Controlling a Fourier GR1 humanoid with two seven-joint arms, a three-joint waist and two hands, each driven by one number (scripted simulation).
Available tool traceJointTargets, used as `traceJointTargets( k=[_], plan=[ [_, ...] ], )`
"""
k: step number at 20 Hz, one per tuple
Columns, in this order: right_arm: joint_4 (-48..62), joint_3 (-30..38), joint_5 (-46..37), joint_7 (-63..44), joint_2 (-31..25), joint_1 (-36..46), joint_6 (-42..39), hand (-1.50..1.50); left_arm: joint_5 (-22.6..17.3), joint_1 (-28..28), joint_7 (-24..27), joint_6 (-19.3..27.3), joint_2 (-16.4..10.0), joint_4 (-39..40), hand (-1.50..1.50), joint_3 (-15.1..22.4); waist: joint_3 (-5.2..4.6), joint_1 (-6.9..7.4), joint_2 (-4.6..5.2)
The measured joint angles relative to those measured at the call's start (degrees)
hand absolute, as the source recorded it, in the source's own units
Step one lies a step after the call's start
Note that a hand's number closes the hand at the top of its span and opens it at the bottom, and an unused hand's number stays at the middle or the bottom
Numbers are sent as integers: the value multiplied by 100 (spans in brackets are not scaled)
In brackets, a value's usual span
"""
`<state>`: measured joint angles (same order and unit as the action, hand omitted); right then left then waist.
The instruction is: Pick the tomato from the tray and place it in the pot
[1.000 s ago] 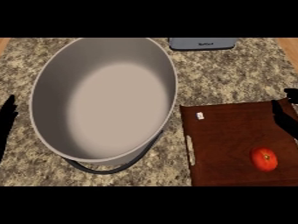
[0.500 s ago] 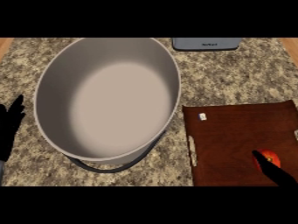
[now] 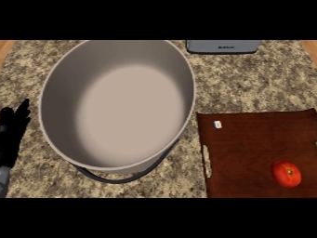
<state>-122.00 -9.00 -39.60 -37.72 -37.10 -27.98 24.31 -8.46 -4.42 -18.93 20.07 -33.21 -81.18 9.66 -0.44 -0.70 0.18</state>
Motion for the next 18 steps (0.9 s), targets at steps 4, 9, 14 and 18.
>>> traceJointTargets(
  k=[4, 9, 14, 18],
  plan=[
    [-609, -305, 106, -1178, -214, 47, -1180, -150, 22, -132, -47, -74, 28, 46, 0, 21, 7, 81, 17],
    [-1016, -604, 392, -2281, -195, 603, -2264, -150, 65, -214, -100, -153, 77, 89, 0, -10, 21, 139, 12],
    [-874, -630, 559, -2622, 31, 1073, -2701, -150, 189, -198, -189, -141, 169, 28, 0, -46, 32, 131, -3],
    [-630, -700, 485, -2685, 318, 1298, -2838, -150, 253, -84, -164, -183, 229, -61, 0, -104, 37, 120, -10]
  ],
)
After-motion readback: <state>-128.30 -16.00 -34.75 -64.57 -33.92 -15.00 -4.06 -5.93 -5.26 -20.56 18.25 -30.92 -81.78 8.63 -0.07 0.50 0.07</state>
